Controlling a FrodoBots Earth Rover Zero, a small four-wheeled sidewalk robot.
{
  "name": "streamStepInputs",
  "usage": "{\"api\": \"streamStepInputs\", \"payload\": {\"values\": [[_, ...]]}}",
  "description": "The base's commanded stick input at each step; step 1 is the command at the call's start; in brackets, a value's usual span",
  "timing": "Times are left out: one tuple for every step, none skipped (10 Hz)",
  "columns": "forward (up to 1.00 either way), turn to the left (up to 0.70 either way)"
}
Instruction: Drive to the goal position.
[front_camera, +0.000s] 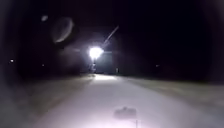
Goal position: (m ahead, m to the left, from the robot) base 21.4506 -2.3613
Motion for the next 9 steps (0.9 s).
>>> {"api": "streamStepInputs", "payload": {"values": [[0.7, 0.14], [0.7, 0.14], [0.7, 0.14], [0.7, 0.07], [0.7, 0.0], [0.7, 0.0], [0.7, 0.0], [0.7, 0.0], [0.7, 0.0]]}}
